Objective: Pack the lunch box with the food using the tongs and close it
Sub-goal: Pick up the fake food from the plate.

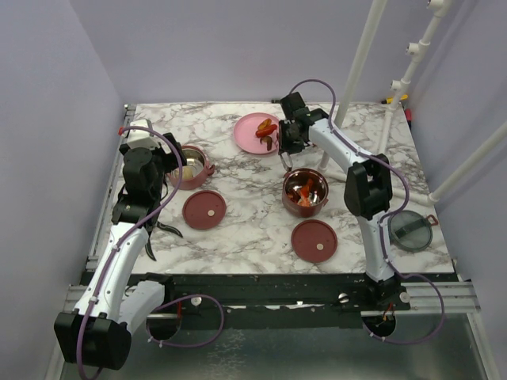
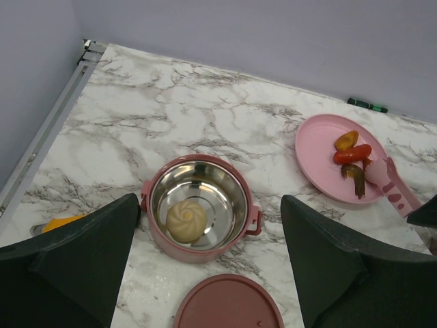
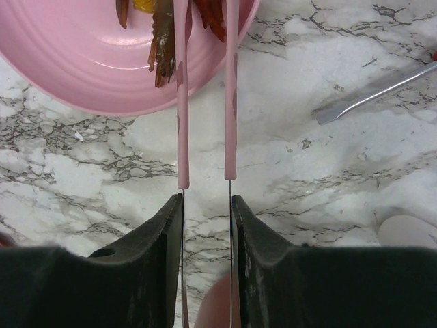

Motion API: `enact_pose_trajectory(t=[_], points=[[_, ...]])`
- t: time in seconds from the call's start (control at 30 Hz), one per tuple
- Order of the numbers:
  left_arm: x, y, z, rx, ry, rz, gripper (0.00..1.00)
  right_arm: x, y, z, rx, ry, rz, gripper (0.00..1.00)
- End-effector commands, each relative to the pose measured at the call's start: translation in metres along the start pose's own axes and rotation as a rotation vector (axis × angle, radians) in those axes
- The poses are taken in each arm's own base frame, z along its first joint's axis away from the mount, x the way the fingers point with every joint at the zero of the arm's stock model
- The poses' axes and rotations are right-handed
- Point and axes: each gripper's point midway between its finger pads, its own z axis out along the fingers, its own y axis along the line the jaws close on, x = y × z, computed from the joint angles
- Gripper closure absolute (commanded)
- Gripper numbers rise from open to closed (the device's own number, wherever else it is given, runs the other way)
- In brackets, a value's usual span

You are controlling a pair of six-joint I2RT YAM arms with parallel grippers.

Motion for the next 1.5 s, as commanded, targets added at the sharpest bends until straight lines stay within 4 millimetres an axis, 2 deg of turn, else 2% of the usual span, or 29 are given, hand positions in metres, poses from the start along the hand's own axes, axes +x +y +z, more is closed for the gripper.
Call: enact_pose_trajectory(t=[0.0, 0.1, 0.2, 0.33, 0.6, 0.8, 0.9, 1.07, 1.23, 1.33, 1.47], points=[[-0.005, -0.002, -0.004, 0.013, -0.024, 0.009, 0.14, 0.006, -0.001, 0.01, -0.004, 0.04, -0.008, 0.68], [-0.005, -0.002, -0.004, 0.014, -0.025, 0.009, 0.13, 0.004, -0.001, 0.011, -0.007, 0.036, -0.008, 0.71], [-0.006, -0.002, -0.005, 0.013, -0.027, 0.011, 0.13, 0.0, 0.001, 0.008, -0.013, 0.024, -0.006, 0.81], [-0.005, -0.002, -0.005, 0.012, -0.026, 0.01, 0.13, -0.008, 0.004, -0.003, -0.03, -0.005, -0.006, 0.83], [-0.004, -0.001, -0.003, 0.01, -0.021, 0.012, 0.13, -0.036, 0.015, -0.047, -0.087, -0.117, -0.013, 0.84], [-0.003, -0.001, -0.003, 0.006, -0.02, 0.015, 0.14, -0.047, 0.019, -0.076, -0.115, -0.183, -0.012, 0.84], [-0.003, 0.0, -0.003, 0.002, -0.019, 0.016, 0.14, -0.047, 0.033, -0.089, -0.196, -0.189, -0.028, 0.85], [-0.001, 0.0, -0.002, -0.001, -0.015, 0.016, 0.14, -0.042, 0.068, -0.114, -0.349, -0.228, -0.09, 0.85], [0.0, 0.001, 0.0, -0.002, -0.01, 0.017, 0.13, -0.033, 0.101, -0.13, -0.423, -0.246, -0.165, 0.84], [0.001, 0.001, 0.0, -0.004, -0.008, 0.015, 0.14, -0.023, 0.13, -0.139, -0.499, -0.243, -0.205, 0.84], [0.003, 0.001, 0.001, -0.007, -0.002, 0.018, 0.13, -0.003, 0.179, -0.148, -0.614, -0.225, -0.278, 0.84]])
